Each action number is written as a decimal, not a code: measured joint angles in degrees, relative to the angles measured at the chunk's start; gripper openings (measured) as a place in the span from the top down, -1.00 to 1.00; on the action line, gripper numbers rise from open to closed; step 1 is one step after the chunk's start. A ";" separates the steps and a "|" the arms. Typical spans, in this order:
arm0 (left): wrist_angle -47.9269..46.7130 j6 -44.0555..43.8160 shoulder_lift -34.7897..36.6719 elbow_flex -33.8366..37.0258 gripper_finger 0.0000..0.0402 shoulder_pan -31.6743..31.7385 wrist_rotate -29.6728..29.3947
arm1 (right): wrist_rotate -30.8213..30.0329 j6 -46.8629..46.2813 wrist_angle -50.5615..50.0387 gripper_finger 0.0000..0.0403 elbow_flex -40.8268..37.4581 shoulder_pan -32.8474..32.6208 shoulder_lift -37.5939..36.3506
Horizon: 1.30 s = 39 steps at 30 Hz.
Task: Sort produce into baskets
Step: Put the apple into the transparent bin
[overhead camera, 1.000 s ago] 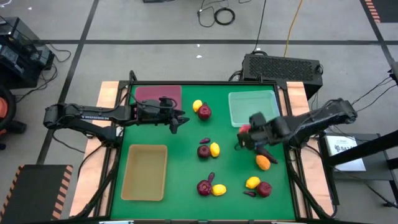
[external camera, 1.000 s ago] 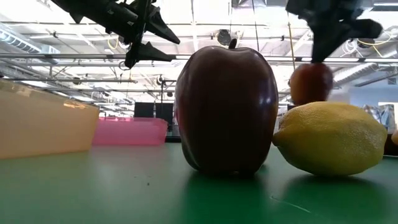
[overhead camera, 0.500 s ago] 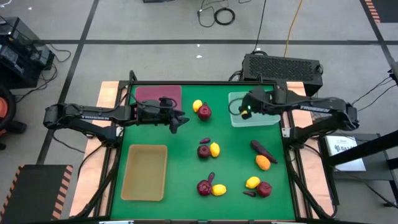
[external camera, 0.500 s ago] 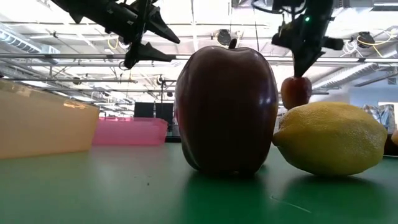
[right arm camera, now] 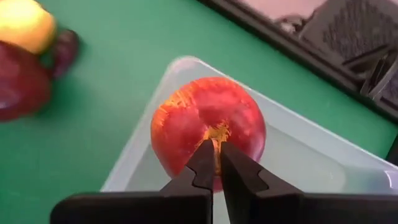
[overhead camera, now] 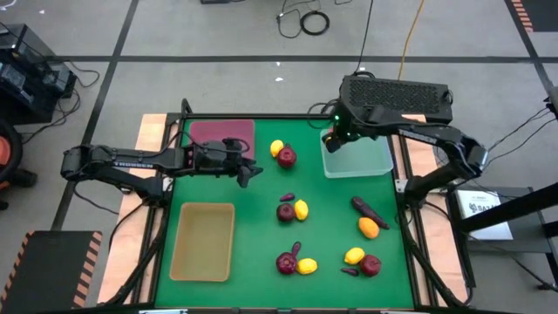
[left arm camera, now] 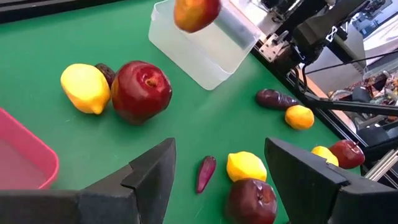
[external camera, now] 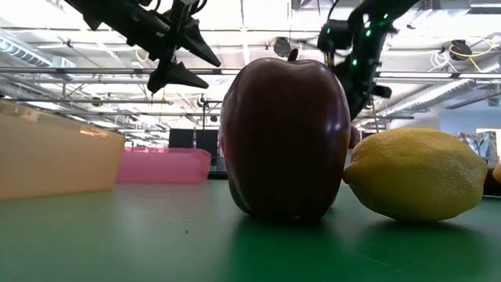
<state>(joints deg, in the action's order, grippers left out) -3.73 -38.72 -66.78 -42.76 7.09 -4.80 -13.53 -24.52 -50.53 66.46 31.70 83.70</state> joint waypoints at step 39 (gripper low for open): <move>0.15 -1.00 0.00 0.00 -0.26 0.00 -0.20 | 12.42 11.24 20.25 -0.13 8.83 -10.68 7.17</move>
<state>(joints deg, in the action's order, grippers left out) -3.57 -39.71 -66.78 -42.76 7.09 -5.00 -1.10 -13.28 -30.27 75.29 21.02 90.87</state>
